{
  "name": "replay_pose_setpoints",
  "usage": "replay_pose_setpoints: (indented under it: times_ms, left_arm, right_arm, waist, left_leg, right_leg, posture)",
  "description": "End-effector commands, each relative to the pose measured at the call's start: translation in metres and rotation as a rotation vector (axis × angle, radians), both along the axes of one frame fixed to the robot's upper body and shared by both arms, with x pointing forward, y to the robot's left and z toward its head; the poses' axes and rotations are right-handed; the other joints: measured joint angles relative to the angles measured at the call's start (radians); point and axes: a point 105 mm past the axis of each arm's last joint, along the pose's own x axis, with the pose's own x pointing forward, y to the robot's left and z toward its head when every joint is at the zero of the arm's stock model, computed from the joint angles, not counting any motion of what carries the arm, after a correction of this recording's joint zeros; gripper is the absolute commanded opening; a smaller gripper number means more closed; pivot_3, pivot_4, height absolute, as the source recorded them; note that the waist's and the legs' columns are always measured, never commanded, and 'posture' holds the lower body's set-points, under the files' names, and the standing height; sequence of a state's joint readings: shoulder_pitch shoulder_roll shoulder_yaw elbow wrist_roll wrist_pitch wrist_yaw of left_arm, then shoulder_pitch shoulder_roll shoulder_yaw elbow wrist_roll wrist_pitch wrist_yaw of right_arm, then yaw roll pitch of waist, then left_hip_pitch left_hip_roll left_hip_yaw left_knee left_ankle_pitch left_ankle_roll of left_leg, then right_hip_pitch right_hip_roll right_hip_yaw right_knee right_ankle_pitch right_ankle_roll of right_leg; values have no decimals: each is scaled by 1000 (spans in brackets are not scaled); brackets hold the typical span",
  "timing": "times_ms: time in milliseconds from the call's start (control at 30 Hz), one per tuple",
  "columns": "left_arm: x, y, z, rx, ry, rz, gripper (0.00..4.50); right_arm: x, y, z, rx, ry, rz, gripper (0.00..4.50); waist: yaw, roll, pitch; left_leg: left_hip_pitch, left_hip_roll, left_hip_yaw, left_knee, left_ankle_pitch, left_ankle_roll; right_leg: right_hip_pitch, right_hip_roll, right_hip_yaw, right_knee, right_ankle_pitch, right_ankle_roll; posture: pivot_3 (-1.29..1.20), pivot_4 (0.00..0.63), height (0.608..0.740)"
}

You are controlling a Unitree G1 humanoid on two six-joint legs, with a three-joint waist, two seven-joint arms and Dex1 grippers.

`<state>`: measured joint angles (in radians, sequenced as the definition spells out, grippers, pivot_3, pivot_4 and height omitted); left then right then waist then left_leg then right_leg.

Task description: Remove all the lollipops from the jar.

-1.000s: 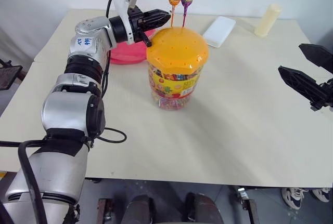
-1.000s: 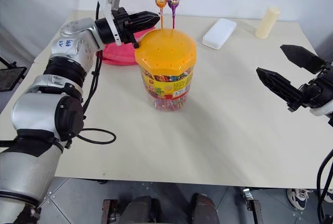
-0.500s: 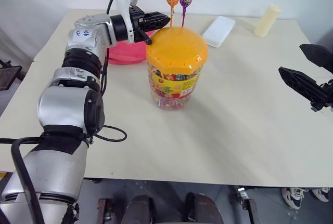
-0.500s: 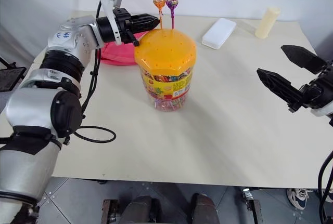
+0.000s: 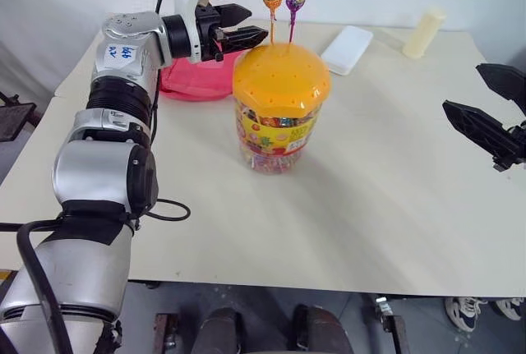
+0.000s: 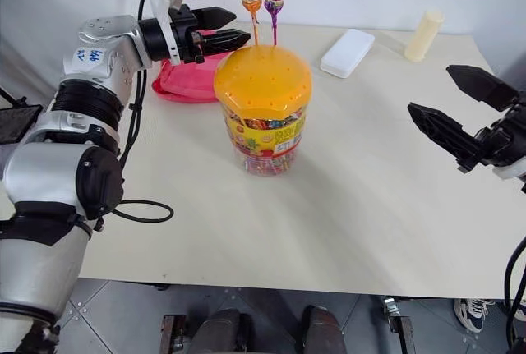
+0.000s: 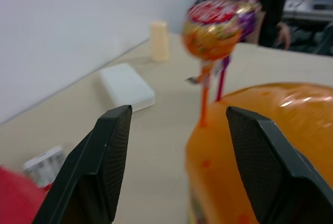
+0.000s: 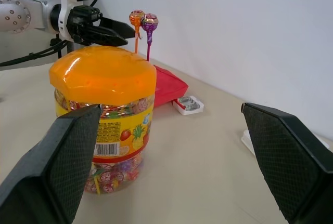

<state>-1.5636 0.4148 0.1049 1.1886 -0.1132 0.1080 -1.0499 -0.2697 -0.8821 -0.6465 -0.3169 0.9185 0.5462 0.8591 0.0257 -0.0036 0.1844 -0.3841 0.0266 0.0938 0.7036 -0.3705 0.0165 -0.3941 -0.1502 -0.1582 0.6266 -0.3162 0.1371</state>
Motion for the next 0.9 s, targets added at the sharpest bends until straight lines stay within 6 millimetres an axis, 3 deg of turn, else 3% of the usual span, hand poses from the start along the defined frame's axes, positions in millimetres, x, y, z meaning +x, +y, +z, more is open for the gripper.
replay_pose_setpoints:
  times_ms: [33,300,633,900]
  left_arm:
    - [-9,-7,17,-29,-59,-57,3086]
    - [0,-14,12,-43,-35,-3,3086]
    - [-2,-22,13,-72,-36,-30,32]
    - [-3,-16,27,-105,-80,-4,32]
  right_arm:
    - [-6,1,11,-28,-58,-12,4500]
    - [-11,1,9,-20,-64,-32,4500]
    - [-16,0,10,-23,-77,-56,4500]
    - [-19,0,12,-28,-86,-70,4500]
  waist:
    - [-1,0,0]
    - [-1,0,0]
    - [1,0,0]
    - [1,0,0]
  left_leg:
    - [0,0,0,0,0,0]
    - [0,0,0,0,0,0]
    - [-1,0,-1,3,0,0]
    - [-2,0,-1,4,0,1]
  right_leg:
    - [0,0,0,0,0,0]
    - [0,0,0,0,0,0]
    - [0,0,0,0,0,0]
    - [0,0,-1,1,0,0]
  posture:
    - [0,150,740]
    - [0,150,740]
    - [0,150,740]
    - [0,150,740]
